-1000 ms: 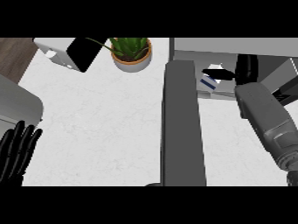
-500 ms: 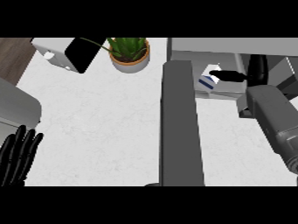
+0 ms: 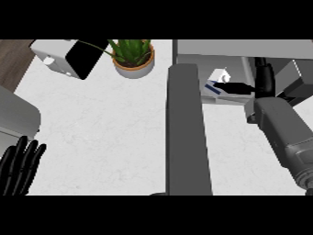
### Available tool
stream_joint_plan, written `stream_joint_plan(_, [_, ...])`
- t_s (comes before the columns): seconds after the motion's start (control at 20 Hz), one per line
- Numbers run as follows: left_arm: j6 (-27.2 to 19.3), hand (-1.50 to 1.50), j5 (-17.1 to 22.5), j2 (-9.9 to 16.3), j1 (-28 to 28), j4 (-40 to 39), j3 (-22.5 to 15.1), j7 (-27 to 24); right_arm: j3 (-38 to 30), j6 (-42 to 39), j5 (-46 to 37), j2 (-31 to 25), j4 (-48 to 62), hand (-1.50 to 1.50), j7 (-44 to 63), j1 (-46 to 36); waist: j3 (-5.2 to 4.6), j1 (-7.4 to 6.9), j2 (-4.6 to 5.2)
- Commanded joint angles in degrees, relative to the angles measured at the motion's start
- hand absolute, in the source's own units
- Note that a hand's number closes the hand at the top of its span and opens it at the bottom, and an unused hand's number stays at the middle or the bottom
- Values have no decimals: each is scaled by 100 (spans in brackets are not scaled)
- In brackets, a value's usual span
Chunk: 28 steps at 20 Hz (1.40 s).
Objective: Pick up the milk, place it into the microwave and close the microwave
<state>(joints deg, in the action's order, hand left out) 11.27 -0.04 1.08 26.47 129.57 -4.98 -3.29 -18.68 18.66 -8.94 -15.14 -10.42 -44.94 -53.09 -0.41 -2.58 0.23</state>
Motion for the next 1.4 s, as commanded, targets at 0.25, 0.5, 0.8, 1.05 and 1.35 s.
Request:
stream_joint_plan(0.25, [-227, -150, -213, -106, 221, -61, -362, -114, 3, -725, 212, 215, -228, -150, -45, 898, 37, 283, -64])
stream_joint_plan(0.5, [-274, -150, -146, -106, 59, -101, -287, -110, 134, -755, 162, 638, -249, -150, -267, 1383, 40, 252, -39])
stream_joint_plan(0.8, [-87, -150, -184, -37, 261, -111, -340, -190, 62, -1409, 478, 719, -695, -150, -476, 1986, 38, 262, -48])
stream_joint_plan(1.05, [180, -150, -42, 66, -110, -59, -681, 198, 171, -1609, 541, 933, -965, -150, -889, 2756, 39, 290, -45])
stream_joint_plan(1.35, [708, 150, 3, 394, -442, -800, -763, 28, 388, -2636, 649, 1056, -1395, -150, -1260, 3637, 34, 356, -52])
